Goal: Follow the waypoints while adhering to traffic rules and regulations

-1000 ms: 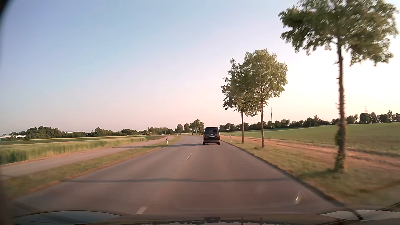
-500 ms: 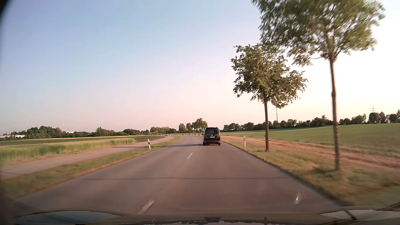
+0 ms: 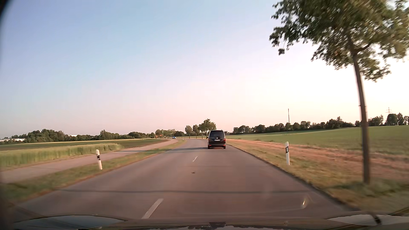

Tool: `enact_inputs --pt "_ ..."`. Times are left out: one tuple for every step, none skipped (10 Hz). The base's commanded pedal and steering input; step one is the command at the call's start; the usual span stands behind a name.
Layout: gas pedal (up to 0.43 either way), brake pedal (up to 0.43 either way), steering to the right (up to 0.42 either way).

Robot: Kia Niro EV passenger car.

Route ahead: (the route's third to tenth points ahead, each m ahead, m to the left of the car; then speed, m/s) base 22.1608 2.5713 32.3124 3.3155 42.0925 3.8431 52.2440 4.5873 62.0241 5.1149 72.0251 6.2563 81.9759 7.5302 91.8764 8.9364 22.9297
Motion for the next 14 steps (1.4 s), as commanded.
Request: enact_inputs --pt "0.209 0.018 -0.01" --pt "0.22 0.012 -0.01" --pt "0.22 0.018 -0.01" --pt "0.22 0.012 -0.01" --pt "0.22 0.018 -0.01" --pt "0.228 0.018 -0.011" --pt "0.228 0.018 -0.012" --pt "0.24 0.018 -0.012" --pt "0.24 0.018 -0.012" --pt "0.24 0.012 -0.012" --pt "0.24 0.012 -0.012" --pt "0.24 0.018 -0.012" --pt "0.248 0.012 -0.012" --pt "0.248 0.012 -0.012"
